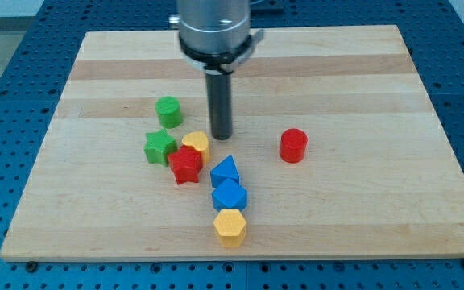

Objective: Move the red star to the left side of the blue cube

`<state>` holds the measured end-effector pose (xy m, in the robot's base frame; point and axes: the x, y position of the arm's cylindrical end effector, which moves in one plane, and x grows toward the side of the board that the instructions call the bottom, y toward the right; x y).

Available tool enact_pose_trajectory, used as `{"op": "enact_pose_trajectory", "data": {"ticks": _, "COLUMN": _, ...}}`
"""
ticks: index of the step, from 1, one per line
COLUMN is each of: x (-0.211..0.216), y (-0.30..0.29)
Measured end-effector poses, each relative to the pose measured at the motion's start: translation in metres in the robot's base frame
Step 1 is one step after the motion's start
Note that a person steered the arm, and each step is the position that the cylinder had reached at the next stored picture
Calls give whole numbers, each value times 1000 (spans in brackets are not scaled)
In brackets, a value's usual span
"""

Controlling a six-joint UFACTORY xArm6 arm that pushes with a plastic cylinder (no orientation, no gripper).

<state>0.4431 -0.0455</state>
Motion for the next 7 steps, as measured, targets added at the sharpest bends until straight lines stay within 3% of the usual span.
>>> {"op": "enact_pose_trajectory", "data": {"ticks": 6, "x": 15, "y": -70}}
{"op": "enact_pose_trajectory", "data": {"ticks": 7, "x": 41, "y": -69}}
